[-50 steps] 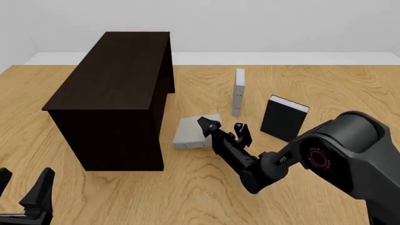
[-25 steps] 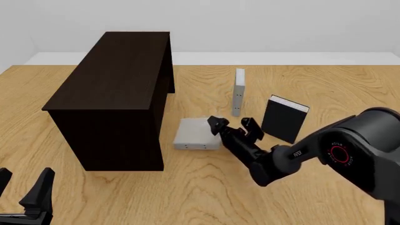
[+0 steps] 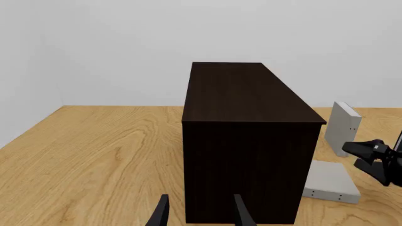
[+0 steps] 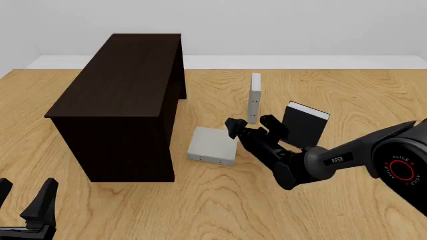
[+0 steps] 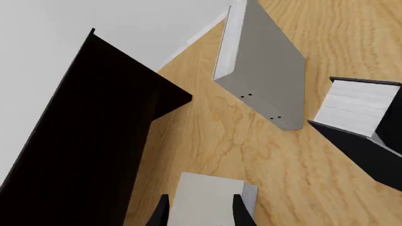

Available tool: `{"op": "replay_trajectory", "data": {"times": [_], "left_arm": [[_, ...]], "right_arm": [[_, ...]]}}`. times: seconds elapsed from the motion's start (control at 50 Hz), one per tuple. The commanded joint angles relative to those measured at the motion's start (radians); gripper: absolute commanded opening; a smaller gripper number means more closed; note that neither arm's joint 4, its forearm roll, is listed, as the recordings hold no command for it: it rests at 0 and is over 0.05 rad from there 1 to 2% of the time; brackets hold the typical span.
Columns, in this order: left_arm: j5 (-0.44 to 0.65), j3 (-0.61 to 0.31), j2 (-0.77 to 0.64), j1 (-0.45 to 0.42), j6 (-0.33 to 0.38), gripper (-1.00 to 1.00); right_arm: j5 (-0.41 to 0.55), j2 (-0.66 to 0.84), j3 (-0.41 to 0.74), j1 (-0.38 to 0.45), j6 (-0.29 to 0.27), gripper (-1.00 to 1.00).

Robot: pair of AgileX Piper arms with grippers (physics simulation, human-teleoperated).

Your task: Pick up the book on the right and place it under the cabinet shelf.

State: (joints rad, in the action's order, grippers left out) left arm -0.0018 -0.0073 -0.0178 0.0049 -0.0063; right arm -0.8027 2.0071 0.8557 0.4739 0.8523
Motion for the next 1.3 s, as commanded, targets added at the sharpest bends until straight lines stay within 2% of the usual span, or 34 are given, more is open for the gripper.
{"op": "replay_trajectory", "data": {"times": [0.02, 0.06, 0.1, 0.12, 0.24, 0.26, 0.34, 0.38, 0.52, 0.54, 0.6, 0.66, 0.68, 0.76, 0.78, 1.02, 1.08, 1.18, 1.3], "left_arm": [[0.002, 0.000, 0.003, 0.000, 0.000, 1.00], [-0.002, 0.001, 0.000, 0.000, 0.000, 1.00], [-0.002, 0.000, -0.002, 0.000, 0.000, 1.00], [-0.003, 0.001, -0.003, 0.000, 0.000, 1.00], [0.000, 0.000, 0.000, 0.000, 0.000, 1.00], [0.000, 0.000, -0.001, 0.000, 0.000, 1.00], [0.001, 0.000, 0.000, 0.000, 0.000, 1.00], [0.000, 0.001, 0.000, 0.000, 0.000, 1.00], [-0.002, 0.001, -0.002, 0.000, 0.000, 1.00], [0.001, -0.001, -0.001, 0.000, 0.000, 1.00], [-0.002, 0.001, -0.001, 0.001, 0.000, 1.00], [0.006, -0.001, 0.009, 0.000, 0.001, 1.00], [0.003, 0.000, 0.006, 0.000, 0.000, 1.00], [-0.005, 0.001, -0.004, 0.001, 0.000, 1.00], [-0.004, 0.001, -0.004, 0.001, 0.000, 1.00], [-0.004, 0.001, -0.003, 0.001, 0.000, 1.00], [-0.004, 0.002, -0.003, 0.001, 0.000, 1.00], [-0.005, 0.002, -0.004, 0.001, 0.000, 1.00], [-0.004, 0.003, -0.002, 0.001, 0.000, 1.00]], "right_arm": [[0.110, -0.069, 0.000, -0.010, -0.102, 1.00], [0.117, -0.075, -0.003, -0.009, -0.108, 1.00], [0.173, -0.076, 0.017, -0.023, -0.143, 1.00], [0.157, -0.091, -0.002, -0.016, -0.140, 1.00], [0.229, -0.115, -0.002, -0.001, -0.204, 1.00], [0.257, -0.122, 0.008, -0.012, -0.237, 1.00], [0.326, -0.157, 0.010, -0.022, -0.308, 1.00], [0.340, -0.174, 0.001, -0.009, -0.316, 1.00], [0.422, -0.250, -0.006, -0.009, -0.412, 1.00], [0.423, -0.261, -0.014, -0.006, -0.408, 1.00], [0.462, -0.289, -0.012, -0.016, -0.464, 1.00], [0.476, -0.303, -0.018, -0.011, -0.469, 1.00], [0.512, -0.288, 0.000, -0.022, -0.490, 1.00], [0.498, -0.314, -0.025, -0.017, -0.514, 1.00], [0.504, -0.314, -0.024, -0.025, -0.535, 1.00], [0.508, -0.328, -0.051, -0.074, -0.614, 1.00], [0.499, -0.322, -0.059, -0.071, -0.611, 1.00], [0.501, -0.319, -0.062, -0.103, -0.655, 1.00], [0.487, -0.293, -0.060, -0.105, -0.654, 1.00]]}}
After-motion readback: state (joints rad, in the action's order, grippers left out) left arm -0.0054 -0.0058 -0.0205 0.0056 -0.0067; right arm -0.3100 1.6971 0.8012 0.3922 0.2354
